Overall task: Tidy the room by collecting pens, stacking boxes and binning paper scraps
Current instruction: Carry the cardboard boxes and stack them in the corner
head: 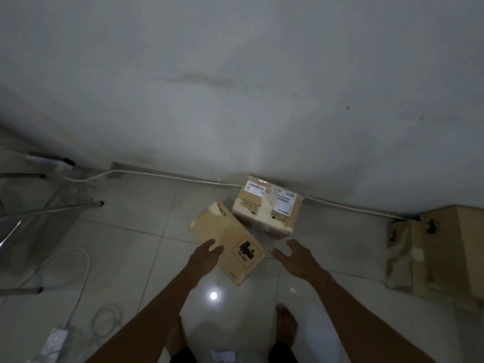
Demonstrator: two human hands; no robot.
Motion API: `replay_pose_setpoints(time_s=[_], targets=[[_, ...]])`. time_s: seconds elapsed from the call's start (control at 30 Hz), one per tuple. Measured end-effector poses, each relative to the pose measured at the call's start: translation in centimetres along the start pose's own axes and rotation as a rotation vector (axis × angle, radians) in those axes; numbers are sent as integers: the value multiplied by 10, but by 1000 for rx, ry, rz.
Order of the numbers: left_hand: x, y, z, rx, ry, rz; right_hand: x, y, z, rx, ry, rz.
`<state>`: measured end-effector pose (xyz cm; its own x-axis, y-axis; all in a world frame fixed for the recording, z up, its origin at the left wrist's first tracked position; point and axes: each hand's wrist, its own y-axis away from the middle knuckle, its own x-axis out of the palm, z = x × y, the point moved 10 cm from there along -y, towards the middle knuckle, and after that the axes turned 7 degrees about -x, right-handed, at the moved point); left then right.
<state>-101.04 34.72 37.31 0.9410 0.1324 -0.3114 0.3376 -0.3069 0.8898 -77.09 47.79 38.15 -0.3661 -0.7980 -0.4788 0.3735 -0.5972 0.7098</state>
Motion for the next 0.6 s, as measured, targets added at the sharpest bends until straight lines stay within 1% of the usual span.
replay_pose_setpoints(time_s=[0.1,0.17,0.33,0.4,0.5,0.6], targets=[[6,-52,12,-3,-5,-14,31,-46,-14,0,27,33],[11,-78,18,29,3,-46,45,-74,-22,-7,35,39],[33,-146,30,98,-173,-167,89,-145,-43,-25,72,73],[40,-171,29,124,-218,-246,105,-170,-54,-27,85,60],[38,-197,35,106,-147,-364,122,-200,-63,-25,75,44],[40,-213,53,75,-80,-403,146,-215,-62,-60,32,77]])
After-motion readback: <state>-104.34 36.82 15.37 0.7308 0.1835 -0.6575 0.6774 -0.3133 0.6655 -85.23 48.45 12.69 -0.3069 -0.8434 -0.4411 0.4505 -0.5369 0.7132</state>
